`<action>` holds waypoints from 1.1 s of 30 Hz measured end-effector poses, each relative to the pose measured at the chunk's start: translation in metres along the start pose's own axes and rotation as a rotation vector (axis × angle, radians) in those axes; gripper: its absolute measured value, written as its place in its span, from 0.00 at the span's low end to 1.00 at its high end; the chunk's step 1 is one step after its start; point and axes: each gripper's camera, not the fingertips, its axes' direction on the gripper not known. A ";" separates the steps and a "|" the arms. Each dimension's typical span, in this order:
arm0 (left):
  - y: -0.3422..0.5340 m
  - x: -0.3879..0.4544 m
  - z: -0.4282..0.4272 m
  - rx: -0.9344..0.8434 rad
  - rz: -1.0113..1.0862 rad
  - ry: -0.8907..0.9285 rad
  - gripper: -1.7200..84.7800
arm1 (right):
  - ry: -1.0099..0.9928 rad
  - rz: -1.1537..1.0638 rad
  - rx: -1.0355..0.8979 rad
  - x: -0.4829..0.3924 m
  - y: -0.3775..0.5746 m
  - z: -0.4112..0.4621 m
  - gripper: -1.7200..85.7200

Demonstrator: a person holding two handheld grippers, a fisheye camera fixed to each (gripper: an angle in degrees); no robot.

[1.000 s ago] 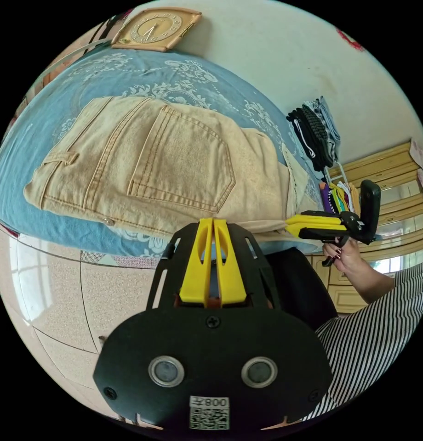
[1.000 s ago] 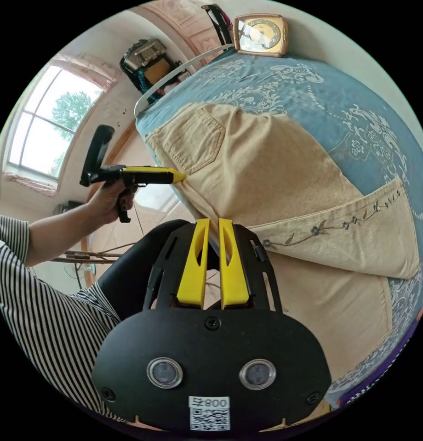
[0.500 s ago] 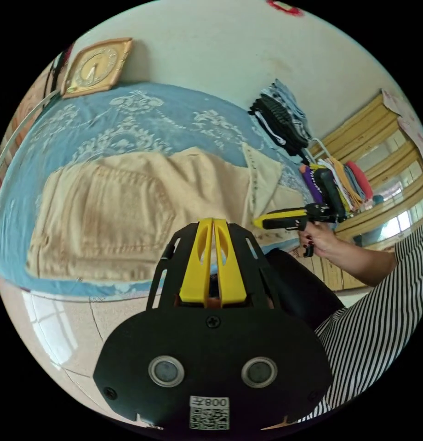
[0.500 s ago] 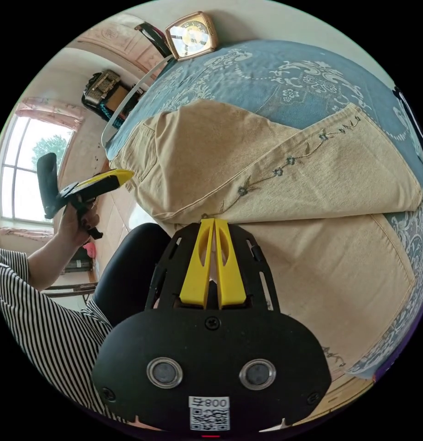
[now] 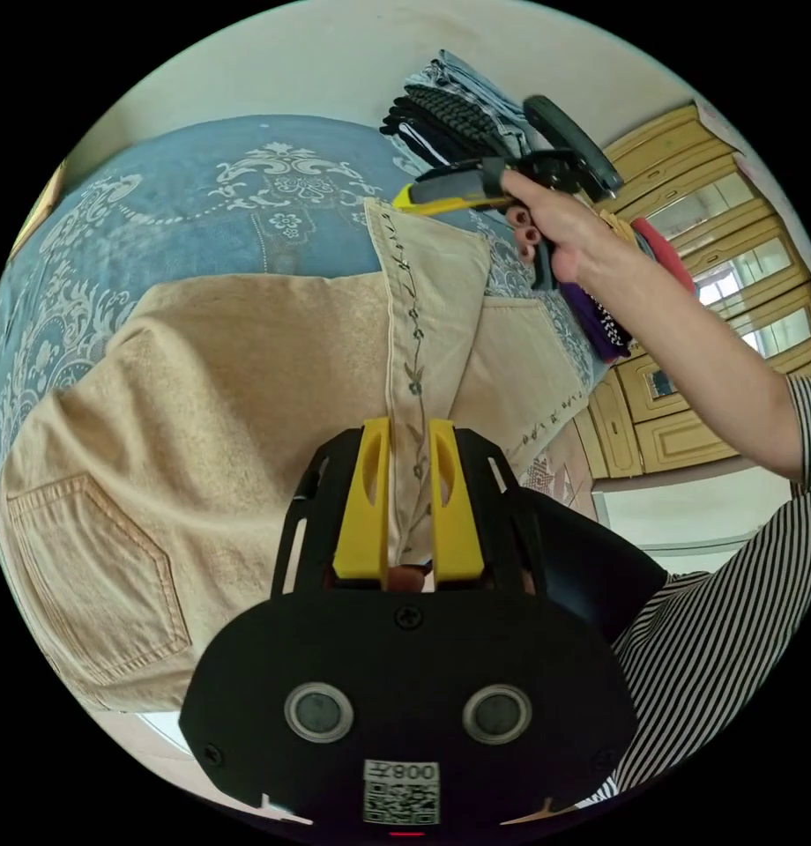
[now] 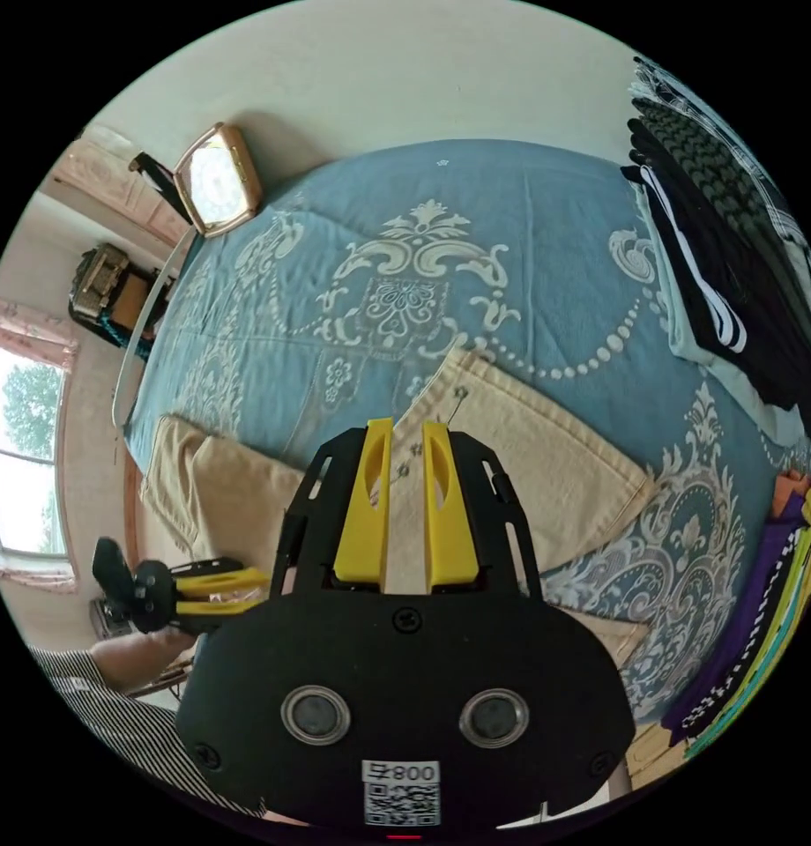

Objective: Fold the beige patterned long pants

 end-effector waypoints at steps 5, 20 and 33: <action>-0.032 0.027 -0.002 -0.011 0.006 -0.010 0.11 | 0.090 0.047 -0.079 0.029 -0.024 0.019 0.11; -0.116 0.126 -0.041 -0.034 0.049 -0.045 0.03 | 0.105 0.048 -0.064 0.122 0.034 -0.010 0.04; -0.155 0.280 -0.090 -0.052 0.322 -0.209 0.03 | -0.393 0.311 0.378 0.305 0.303 -0.153 0.04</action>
